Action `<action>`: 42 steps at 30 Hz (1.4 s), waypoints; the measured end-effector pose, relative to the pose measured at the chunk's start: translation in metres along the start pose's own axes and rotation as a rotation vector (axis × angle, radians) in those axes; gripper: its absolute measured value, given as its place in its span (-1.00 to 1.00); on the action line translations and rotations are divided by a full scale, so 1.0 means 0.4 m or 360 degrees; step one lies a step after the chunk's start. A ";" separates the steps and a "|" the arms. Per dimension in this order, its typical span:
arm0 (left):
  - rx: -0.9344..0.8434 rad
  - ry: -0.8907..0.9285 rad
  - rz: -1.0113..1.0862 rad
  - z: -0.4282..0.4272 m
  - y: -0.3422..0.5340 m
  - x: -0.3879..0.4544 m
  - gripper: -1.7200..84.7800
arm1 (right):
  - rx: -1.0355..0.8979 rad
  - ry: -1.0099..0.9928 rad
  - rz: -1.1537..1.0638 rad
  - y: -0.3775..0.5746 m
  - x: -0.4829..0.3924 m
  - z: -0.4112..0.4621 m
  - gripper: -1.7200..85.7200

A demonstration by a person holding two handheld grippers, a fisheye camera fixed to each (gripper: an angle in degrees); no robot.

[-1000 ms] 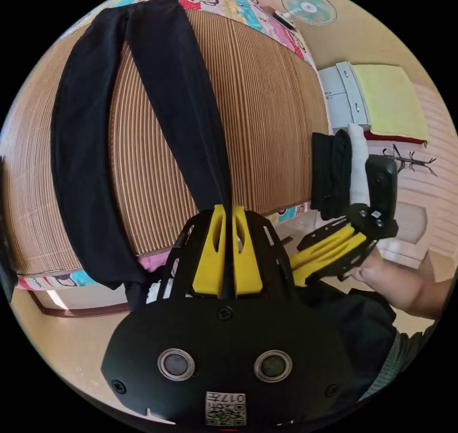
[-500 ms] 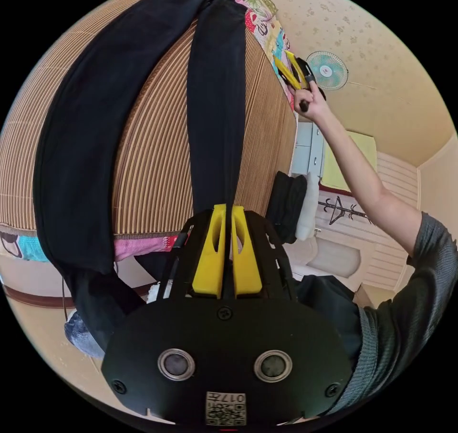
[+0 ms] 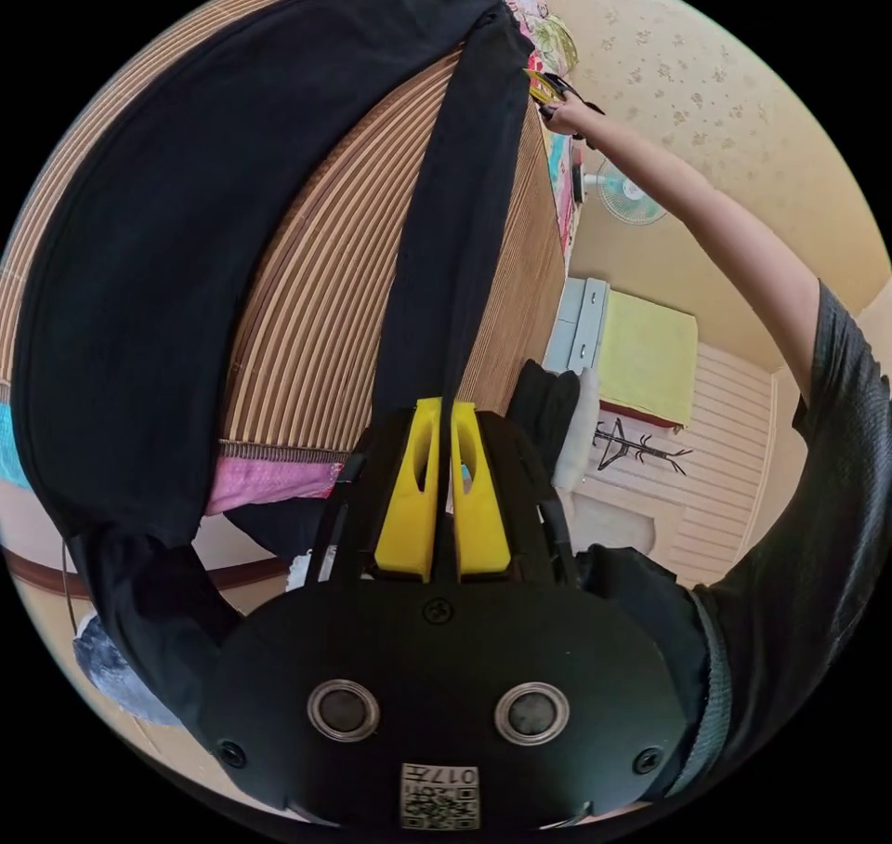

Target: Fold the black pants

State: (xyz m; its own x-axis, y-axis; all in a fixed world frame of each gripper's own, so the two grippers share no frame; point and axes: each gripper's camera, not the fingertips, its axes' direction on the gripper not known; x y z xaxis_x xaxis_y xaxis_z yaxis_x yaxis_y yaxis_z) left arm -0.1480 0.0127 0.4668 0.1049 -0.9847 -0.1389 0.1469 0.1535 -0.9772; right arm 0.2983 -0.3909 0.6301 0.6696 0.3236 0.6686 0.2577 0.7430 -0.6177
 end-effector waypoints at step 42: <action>-0.0211 -0.0092 -0.0834 -0.370 0.122 -0.077 -0.89 | -0.0454 -0.0800 0.0320 1.130 -0.024 0.210 -0.76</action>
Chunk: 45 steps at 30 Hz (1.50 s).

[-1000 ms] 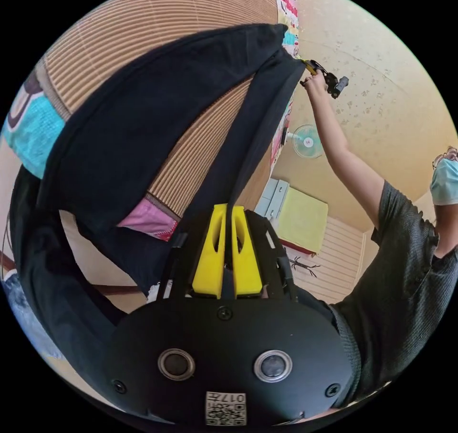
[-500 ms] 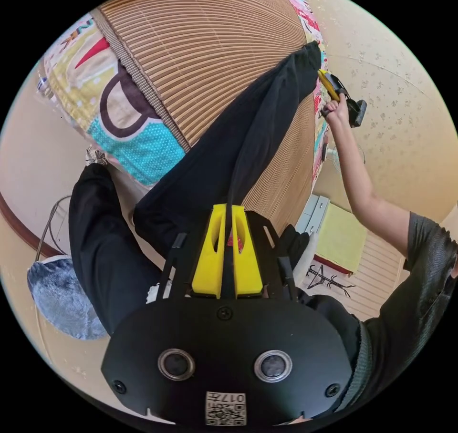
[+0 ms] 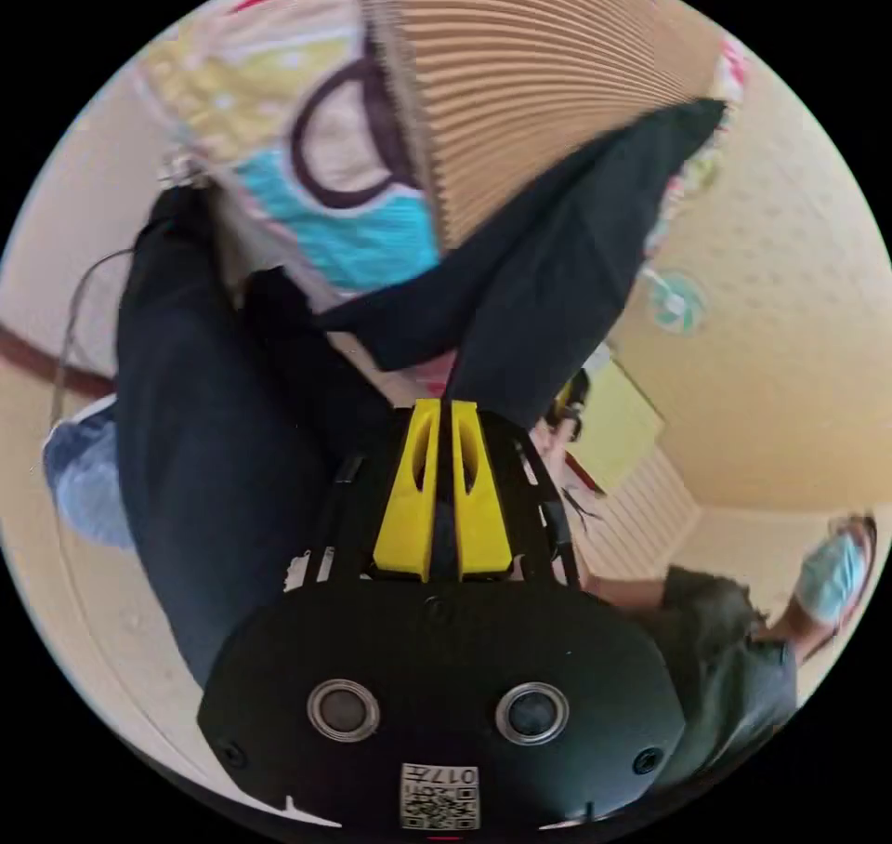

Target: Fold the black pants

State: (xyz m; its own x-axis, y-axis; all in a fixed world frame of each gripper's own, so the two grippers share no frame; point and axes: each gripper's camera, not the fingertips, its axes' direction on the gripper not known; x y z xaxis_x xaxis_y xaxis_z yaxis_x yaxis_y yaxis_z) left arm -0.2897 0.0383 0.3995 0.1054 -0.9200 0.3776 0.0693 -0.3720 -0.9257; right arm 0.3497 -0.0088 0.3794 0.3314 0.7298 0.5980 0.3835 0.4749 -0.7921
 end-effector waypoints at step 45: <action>0.0468 -0.0168 0.1200 0.163 -0.278 0.511 -0.67 | 0.0157 -0.0080 -0.0327 -0.394 -0.026 -0.107 -0.65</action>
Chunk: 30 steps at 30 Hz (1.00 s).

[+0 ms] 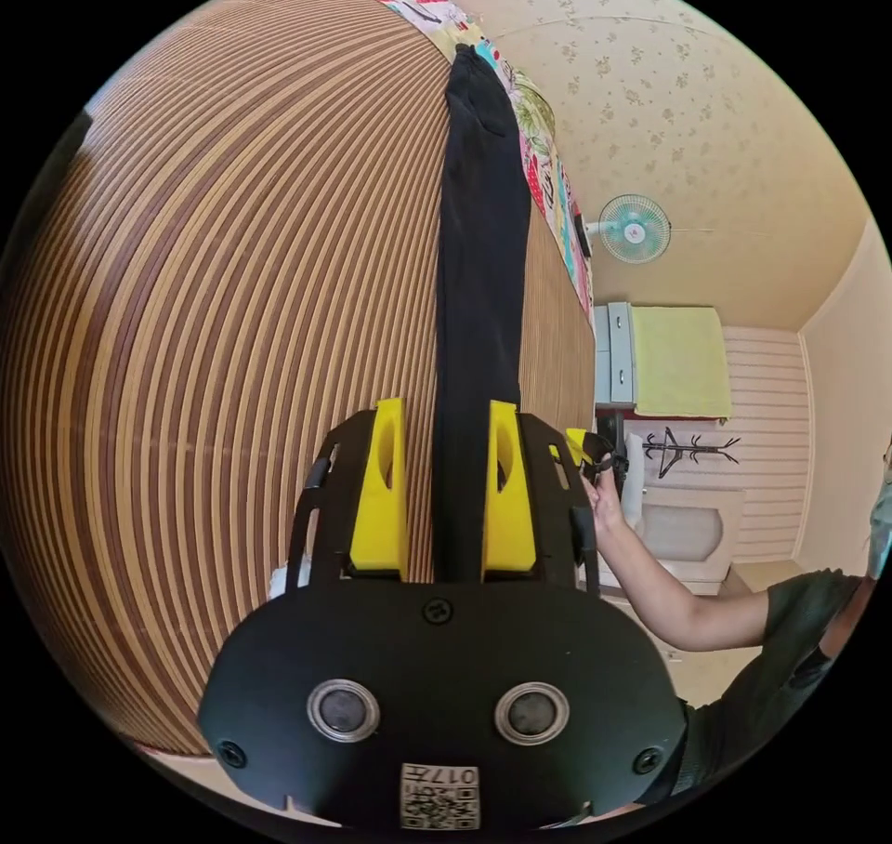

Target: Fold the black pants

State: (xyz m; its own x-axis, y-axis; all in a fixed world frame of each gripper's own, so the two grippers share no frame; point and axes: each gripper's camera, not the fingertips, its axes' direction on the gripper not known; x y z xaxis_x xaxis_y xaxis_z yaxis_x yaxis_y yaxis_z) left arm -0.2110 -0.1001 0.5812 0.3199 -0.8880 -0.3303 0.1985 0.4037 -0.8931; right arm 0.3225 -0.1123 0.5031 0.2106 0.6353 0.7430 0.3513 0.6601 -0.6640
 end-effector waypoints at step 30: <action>-0.0190 0.0758 0.0991 -0.548 0.543 0.899 -0.88 | -0.0060 -0.0692 -0.0890 0.569 -0.937 -0.318 -0.90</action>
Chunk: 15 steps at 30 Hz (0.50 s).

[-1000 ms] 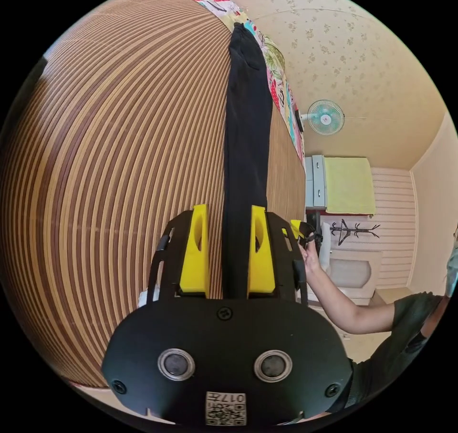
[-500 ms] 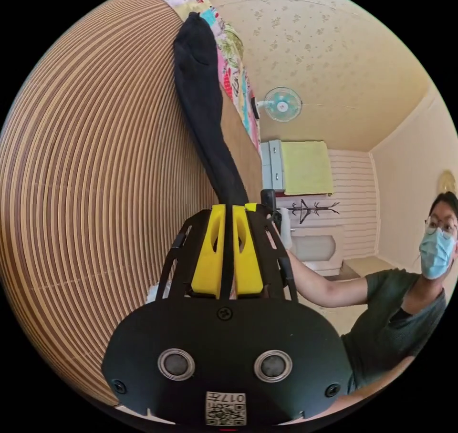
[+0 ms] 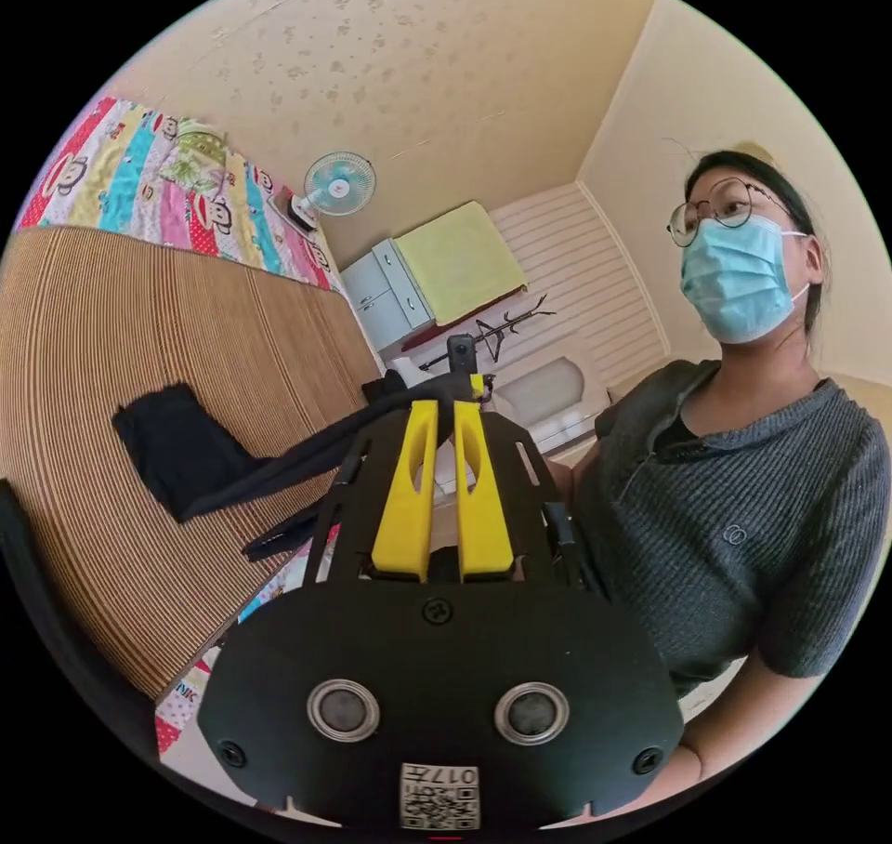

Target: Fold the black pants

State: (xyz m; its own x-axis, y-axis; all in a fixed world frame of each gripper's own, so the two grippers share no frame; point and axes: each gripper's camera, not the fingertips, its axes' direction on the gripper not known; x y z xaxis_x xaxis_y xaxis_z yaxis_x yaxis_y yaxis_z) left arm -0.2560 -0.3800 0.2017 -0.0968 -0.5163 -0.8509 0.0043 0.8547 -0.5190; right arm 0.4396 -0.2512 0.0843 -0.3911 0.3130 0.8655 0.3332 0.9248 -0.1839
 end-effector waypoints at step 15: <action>0.0058 -0.0486 -0.0425 0.038 -0.428 -0.524 -0.88 | -0.0083 0.0869 0.0261 -0.419 0.270 -0.004 -0.90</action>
State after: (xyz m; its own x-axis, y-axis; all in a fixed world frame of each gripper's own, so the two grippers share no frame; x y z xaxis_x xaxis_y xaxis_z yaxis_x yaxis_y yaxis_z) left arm -0.2211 -0.4188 0.4676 0.2005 -0.7169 -0.6677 0.0546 0.6887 -0.7230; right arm 0.3429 -0.3729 0.2093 0.1650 0.2815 0.9453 0.3997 0.8571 -0.3250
